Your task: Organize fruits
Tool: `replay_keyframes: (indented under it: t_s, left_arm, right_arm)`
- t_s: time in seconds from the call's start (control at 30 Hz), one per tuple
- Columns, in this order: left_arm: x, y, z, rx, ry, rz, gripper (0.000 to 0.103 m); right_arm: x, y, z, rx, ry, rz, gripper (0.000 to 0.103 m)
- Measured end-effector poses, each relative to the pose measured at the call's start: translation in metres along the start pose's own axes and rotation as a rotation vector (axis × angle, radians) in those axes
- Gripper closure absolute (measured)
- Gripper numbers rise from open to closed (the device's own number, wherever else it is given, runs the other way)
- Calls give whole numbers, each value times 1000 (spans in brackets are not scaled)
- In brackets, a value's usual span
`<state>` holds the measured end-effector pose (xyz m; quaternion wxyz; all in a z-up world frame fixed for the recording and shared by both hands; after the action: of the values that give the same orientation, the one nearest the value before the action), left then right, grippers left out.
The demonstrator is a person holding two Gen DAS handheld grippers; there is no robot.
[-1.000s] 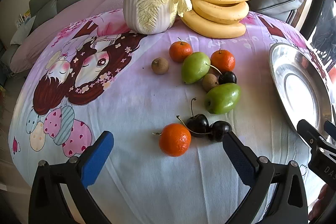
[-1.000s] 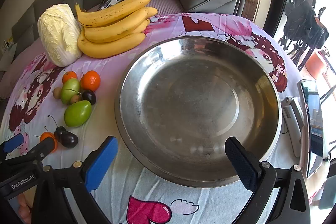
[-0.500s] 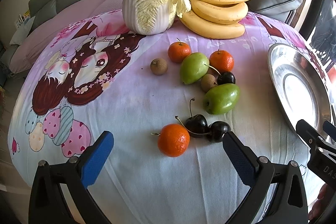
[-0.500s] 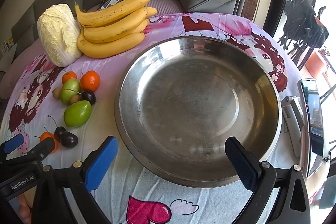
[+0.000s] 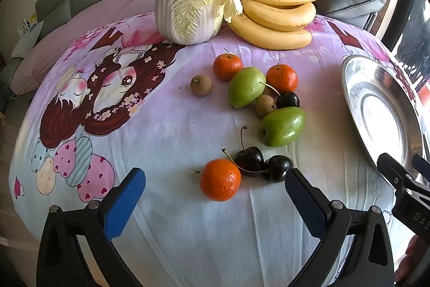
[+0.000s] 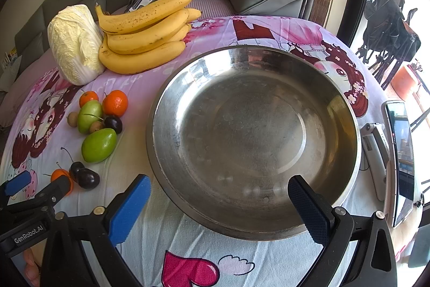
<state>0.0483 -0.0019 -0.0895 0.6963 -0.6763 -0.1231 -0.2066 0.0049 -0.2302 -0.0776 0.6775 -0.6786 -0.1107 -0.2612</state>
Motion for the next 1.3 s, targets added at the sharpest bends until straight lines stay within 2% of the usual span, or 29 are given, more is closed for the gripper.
replay_keyframes:
  t_s: [0.93,1.2,1.3]
  left_arm:
    - [2,0,-7,-50,9,-8,0]
    - [7,-5,-10,-80,10,-52,0]
    - [11,-11,-12,-120,1,-87,0]
  right_arm:
    - [0,0,1,12,3,6,0]
    - [1,0,0,15,4,7,0]
    - [3,-3,0,20,10,-7,0]
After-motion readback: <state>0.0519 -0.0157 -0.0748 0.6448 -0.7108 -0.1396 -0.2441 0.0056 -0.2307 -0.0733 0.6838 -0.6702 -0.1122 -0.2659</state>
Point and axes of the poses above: each gripper's, at about its wrist camera, not at the fingertips, and y roughly the way its jaws point, z to its left, x to its top, the point moved 10 cm from there along y, roughly the way its jaws point, and after that the axes turned 2 degrees about z, right-handed, at the moved point
